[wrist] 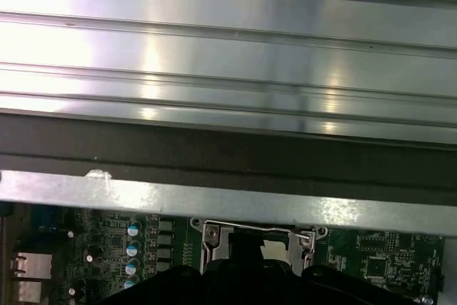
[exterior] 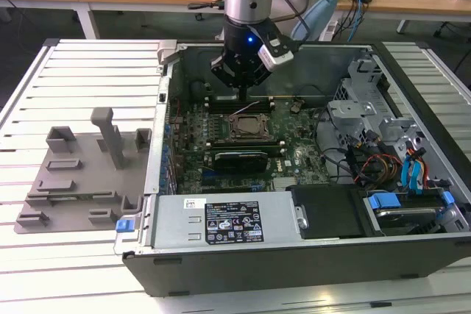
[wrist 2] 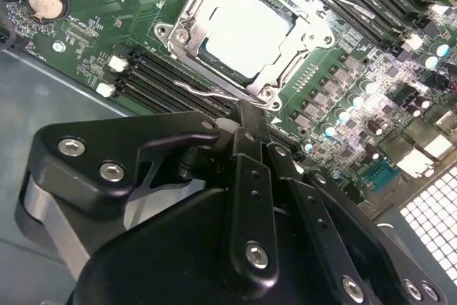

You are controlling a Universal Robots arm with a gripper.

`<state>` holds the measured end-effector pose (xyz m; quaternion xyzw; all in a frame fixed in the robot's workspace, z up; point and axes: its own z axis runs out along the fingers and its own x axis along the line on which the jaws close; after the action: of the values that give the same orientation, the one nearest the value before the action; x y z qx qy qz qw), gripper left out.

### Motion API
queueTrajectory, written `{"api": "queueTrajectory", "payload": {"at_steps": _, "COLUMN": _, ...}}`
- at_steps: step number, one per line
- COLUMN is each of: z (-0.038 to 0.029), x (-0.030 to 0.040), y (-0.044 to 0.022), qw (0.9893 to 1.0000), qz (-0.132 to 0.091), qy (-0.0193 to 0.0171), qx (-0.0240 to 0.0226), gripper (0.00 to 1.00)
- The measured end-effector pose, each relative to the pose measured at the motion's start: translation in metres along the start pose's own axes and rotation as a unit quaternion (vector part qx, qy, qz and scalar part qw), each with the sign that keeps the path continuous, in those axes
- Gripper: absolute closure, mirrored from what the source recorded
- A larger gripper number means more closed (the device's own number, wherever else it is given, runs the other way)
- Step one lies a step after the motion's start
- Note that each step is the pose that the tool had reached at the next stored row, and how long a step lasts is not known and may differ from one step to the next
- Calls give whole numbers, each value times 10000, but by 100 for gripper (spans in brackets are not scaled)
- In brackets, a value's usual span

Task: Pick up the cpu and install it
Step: 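Install the first cpu locking lever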

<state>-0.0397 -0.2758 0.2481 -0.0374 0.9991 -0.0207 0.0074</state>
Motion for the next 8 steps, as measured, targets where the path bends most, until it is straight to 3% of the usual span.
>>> {"api": "queueTrajectory", "payload": {"at_steps": 8, "z": 76, "x": 1, "y": 3, "qw": 10000, "qz": 0, "qy": 0, "qx": -2, "gripper": 89}}
